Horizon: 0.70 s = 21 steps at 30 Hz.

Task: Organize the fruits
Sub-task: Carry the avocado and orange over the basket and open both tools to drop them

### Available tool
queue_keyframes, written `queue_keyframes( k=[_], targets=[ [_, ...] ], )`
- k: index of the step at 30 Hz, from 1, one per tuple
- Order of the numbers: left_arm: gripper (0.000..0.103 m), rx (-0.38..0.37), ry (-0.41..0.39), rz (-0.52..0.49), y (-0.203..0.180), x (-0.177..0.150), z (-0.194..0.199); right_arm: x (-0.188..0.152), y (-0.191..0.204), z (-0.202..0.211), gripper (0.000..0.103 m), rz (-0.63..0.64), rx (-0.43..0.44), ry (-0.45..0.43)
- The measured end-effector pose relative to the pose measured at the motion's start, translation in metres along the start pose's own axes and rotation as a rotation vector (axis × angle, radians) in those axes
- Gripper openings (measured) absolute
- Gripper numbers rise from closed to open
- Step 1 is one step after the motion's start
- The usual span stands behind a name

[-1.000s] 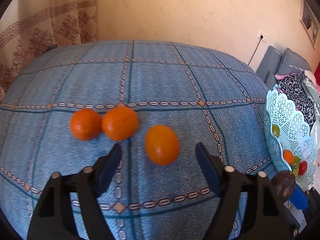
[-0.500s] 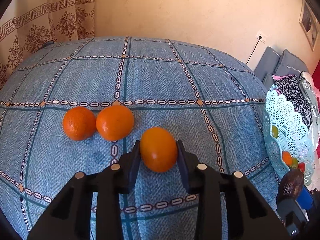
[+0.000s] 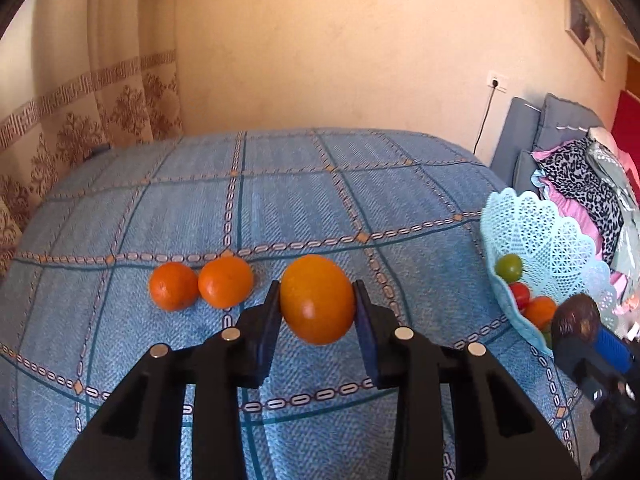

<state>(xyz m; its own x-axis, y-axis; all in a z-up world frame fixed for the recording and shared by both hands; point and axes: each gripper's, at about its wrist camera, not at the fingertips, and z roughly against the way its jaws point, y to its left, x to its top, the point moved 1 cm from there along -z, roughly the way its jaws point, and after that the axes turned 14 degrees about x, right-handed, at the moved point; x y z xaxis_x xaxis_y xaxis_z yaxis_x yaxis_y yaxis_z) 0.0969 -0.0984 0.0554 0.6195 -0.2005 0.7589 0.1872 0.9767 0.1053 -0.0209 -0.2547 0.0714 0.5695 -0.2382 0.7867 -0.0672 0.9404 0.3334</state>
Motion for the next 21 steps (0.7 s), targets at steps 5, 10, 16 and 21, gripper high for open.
queue_keyframes(
  k=[5, 10, 16, 21],
  targets=[
    [0.035, -0.022, -0.023, -0.023, -0.010, 0.001, 0.010, 0.002, -0.011, 0.011, 0.042, -0.022, -0.028, -0.024],
    [0.035, -0.037, -0.037, -0.049, -0.019, -0.001, 0.017, 0.001, -0.027, 0.023, 0.042, -0.049, -0.067, -0.040],
    [0.035, -0.050, -0.050, -0.066, -0.028, -0.004, 0.025, -0.003, -0.048, 0.036, 0.042, -0.080, -0.125, -0.058],
    [0.035, -0.058, -0.051, -0.088, -0.038, -0.007, 0.029, -0.010, -0.072, 0.049, 0.042, -0.123, -0.173, -0.071]
  ],
)
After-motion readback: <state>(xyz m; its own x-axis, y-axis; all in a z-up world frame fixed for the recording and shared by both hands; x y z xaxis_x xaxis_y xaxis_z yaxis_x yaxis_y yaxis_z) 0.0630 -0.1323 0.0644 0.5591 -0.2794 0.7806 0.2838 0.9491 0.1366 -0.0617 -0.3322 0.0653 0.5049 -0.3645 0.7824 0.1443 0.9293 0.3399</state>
